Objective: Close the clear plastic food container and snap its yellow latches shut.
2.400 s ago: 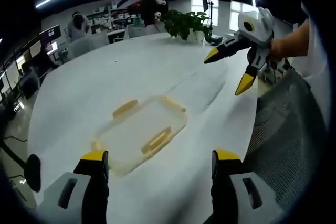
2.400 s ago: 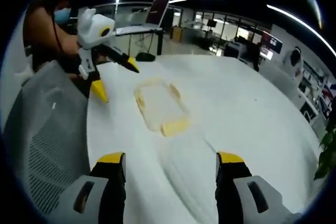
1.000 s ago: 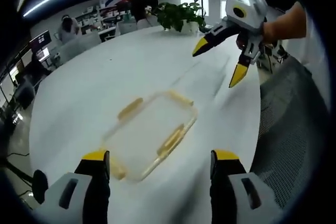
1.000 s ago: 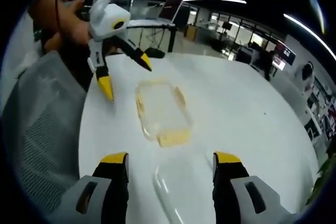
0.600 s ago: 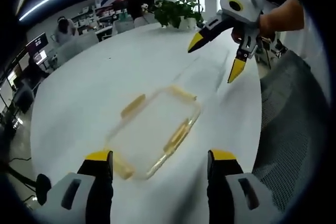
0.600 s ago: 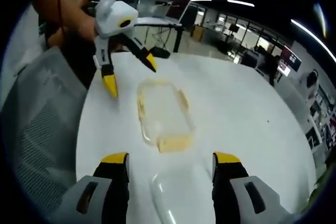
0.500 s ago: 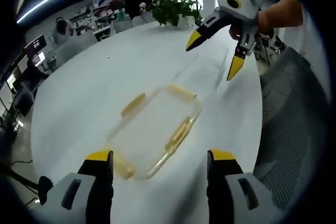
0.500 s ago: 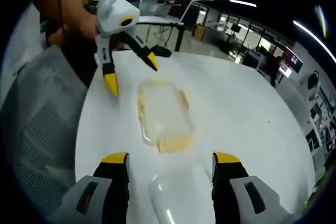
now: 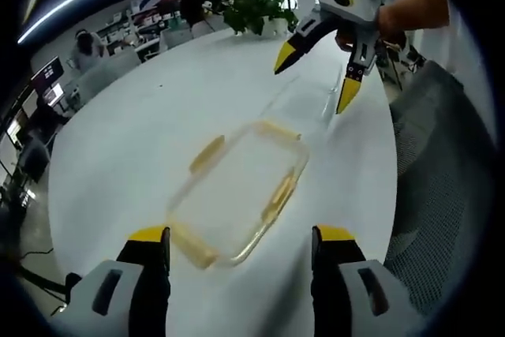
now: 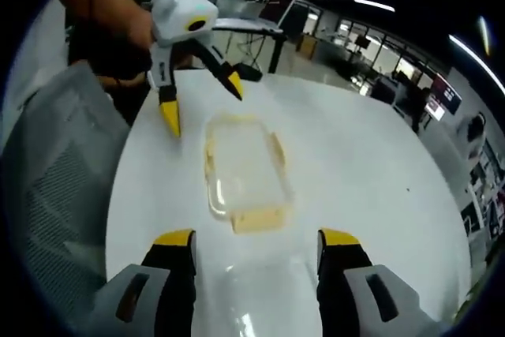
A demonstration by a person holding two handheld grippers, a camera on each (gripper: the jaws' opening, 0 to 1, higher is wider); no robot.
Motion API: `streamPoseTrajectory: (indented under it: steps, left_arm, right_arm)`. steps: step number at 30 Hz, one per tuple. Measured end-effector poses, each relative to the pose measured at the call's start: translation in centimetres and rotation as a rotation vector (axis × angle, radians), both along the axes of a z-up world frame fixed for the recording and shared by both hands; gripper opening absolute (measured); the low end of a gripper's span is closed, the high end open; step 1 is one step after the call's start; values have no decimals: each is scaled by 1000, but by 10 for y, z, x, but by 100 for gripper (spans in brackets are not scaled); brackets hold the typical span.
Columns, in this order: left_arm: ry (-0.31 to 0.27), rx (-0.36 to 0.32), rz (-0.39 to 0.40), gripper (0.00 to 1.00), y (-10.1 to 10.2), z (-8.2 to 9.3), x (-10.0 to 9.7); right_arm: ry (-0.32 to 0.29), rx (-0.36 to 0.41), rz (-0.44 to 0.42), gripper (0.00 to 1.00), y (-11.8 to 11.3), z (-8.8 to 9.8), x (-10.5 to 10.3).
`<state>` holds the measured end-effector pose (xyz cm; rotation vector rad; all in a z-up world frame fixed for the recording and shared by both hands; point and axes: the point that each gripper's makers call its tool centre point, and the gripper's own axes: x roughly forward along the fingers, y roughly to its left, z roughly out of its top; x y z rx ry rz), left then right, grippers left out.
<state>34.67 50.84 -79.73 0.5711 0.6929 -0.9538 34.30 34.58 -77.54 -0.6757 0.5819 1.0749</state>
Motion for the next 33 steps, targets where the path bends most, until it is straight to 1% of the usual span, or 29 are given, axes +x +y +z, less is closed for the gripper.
streamPoseTrajectory:
  steps: [9, 15, 19, 22, 30, 33]
  left_arm:
    - [-4, 55, -70, 73, 2, -4, 4]
    - [-3, 80, -100, 73, 4, -6, 7]
    - [-13, 108, -139, 72, 6, -8, 7]
    - [-11, 128, -166, 72, 8, -10, 7]
    - [-15, 161, -203, 71, 13, -15, 12]
    - [-11, 164, -200, 71, 17, -16, 17]
  right_arm:
    - [-1, -43, 57, 61, 10, -4, 3]
    - [-5, -79, 103, 61, 16, -7, 4]
    - [8, -82, 114, 61, 20, -9, 5]
    - [19, -107, 134, 61, 21, -15, 5]
    - [55, -128, 152, 60, 26, -22, 6]
    - [67, -162, 160, 60, 24, -27, 6]
